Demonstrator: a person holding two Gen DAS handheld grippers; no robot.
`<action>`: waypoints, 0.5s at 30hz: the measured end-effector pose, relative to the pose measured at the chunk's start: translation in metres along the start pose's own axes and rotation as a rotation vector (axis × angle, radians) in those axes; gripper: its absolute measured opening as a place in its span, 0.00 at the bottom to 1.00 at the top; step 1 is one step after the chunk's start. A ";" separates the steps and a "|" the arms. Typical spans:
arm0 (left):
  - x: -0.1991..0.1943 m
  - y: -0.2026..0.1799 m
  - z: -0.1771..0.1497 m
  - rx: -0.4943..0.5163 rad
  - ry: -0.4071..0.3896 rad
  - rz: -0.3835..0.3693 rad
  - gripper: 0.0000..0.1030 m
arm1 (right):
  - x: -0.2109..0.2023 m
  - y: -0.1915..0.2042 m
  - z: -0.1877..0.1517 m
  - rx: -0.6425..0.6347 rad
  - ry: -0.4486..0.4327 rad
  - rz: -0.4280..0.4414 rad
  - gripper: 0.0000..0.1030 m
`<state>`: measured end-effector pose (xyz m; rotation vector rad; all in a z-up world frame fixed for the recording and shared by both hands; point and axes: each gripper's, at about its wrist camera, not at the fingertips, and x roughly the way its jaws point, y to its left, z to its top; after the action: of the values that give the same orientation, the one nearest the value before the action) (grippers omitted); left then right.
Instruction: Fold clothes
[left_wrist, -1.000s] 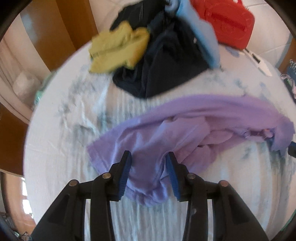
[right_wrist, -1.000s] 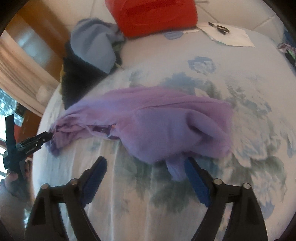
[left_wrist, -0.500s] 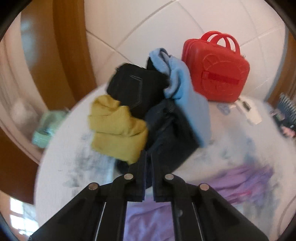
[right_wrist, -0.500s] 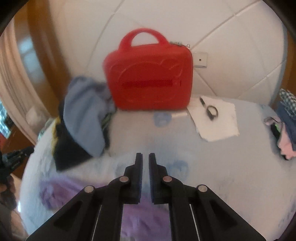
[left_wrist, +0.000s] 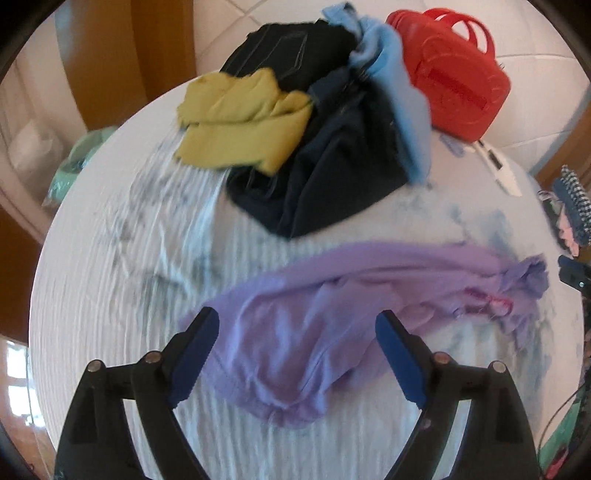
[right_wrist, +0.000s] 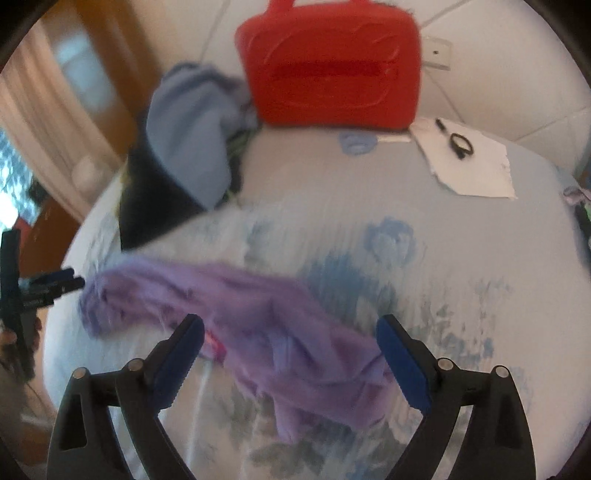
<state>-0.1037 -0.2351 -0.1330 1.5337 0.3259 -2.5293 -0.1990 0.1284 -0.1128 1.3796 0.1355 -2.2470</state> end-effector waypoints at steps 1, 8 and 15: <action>0.003 0.002 -0.006 -0.007 0.014 0.005 0.85 | 0.003 0.003 -0.002 -0.023 0.013 -0.003 0.92; 0.008 -0.019 -0.026 0.030 0.008 0.002 0.84 | 0.024 0.019 -0.007 -0.148 0.059 -0.042 0.92; 0.026 -0.022 0.001 0.007 0.009 0.069 0.09 | 0.045 0.014 0.013 -0.146 0.067 -0.035 0.08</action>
<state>-0.1223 -0.2151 -0.1531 1.5327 0.2609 -2.4742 -0.2195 0.0959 -0.1429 1.3840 0.3427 -2.1726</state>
